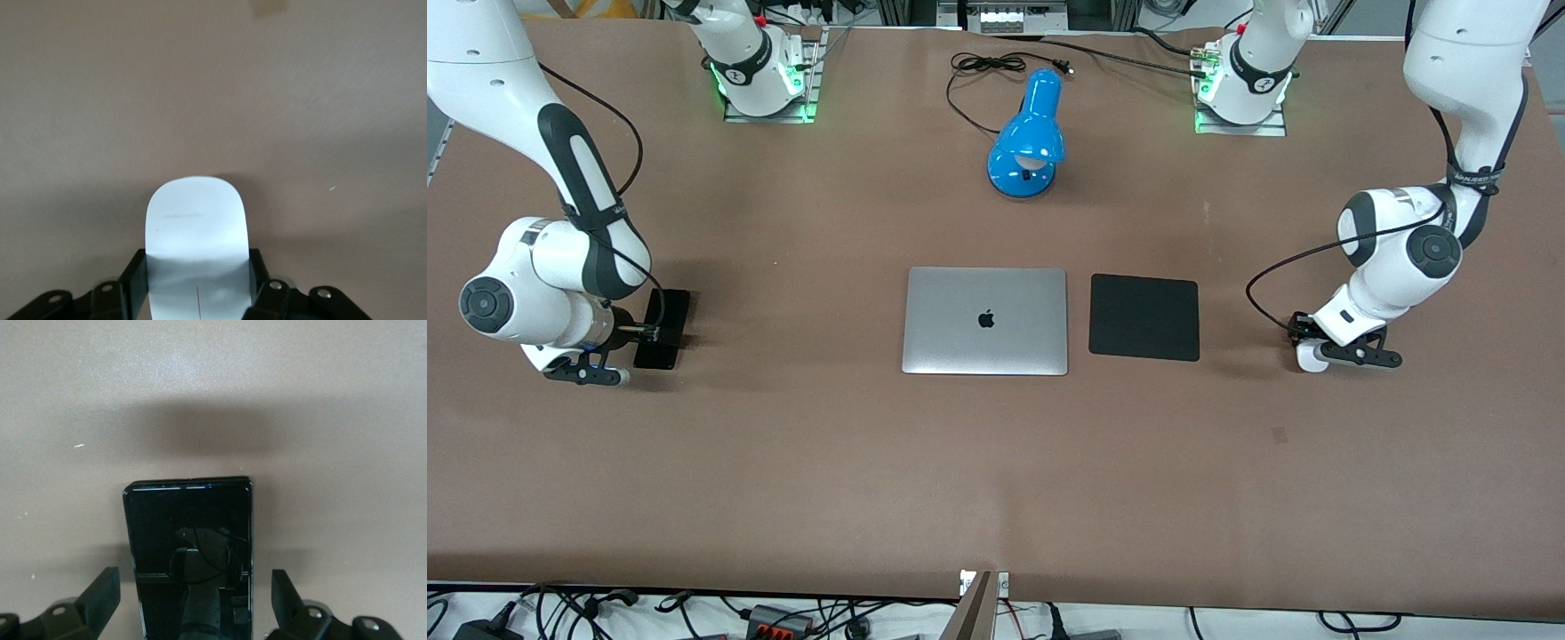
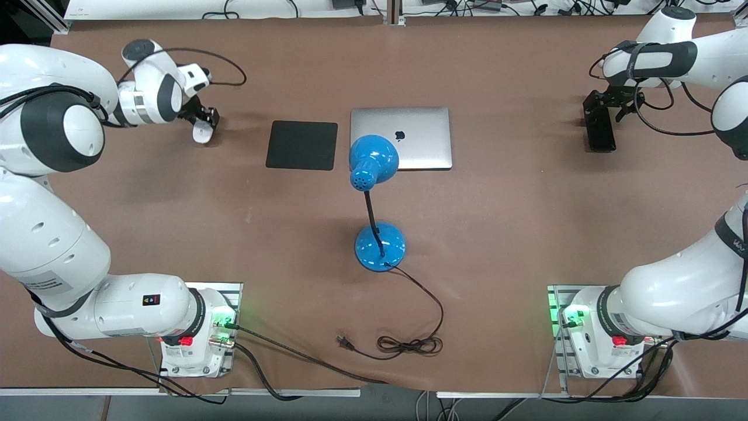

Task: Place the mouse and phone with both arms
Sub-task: 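Carry the mouse onto the black pad with the left gripper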

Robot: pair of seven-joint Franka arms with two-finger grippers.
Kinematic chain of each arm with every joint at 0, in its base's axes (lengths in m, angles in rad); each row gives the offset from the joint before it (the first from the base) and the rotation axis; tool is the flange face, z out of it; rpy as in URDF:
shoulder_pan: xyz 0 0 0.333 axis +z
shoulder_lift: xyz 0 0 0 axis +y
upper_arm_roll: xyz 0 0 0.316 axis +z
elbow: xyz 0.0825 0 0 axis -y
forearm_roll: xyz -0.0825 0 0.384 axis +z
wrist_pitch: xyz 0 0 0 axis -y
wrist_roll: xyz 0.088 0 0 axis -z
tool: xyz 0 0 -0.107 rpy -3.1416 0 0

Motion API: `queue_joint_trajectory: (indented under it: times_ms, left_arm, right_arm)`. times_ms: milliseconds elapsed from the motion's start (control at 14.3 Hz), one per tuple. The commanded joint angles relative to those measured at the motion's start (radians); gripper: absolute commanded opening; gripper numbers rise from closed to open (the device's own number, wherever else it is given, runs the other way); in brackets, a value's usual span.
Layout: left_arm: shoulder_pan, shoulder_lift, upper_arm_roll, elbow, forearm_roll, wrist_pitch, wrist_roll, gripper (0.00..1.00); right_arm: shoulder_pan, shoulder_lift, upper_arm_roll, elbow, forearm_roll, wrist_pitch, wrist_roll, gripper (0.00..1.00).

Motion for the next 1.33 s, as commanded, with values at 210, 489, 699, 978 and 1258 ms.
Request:
queue_joint_trajectory:
  times_ms: [210, 489, 699, 978, 1258]
  left_arm:
    - [-0.013, -0.071, -0.074, 0.276, 0.013, -0.537, -0.047, 0.38]
    - [-0.073, -0.037, -0.234, 0.346, 0.015, -0.644, -0.312, 0.39]
    - [-0.232, 0.053, -0.234, 0.332, 0.015, -0.486, -0.505, 0.39]
    - [-0.305, 0.104, -0.229, 0.308, 0.067, -0.381, -0.712, 0.39]
    - [-0.302, 0.118, -0.229, 0.257, 0.177, -0.331, -0.778, 0.39]
  right_arm:
    - [-0.001, 0.017, 0.007, 0.004, -0.021, 0.014, 0.061, 1.0]
    - [-0.003, 0.02, 0.007, 0.001, -0.021, 0.01, 0.061, 1.0]
    - [-0.003, 0.023, 0.007, 0.001, -0.022, 0.005, 0.06, 1.0]
    - [-0.001, 0.026, 0.009, 0.001, -0.024, 0.004, 0.057, 1.0]
    - [-0.003, 0.033, 0.007, 0.001, -0.024, 0.004, 0.057, 1.0]
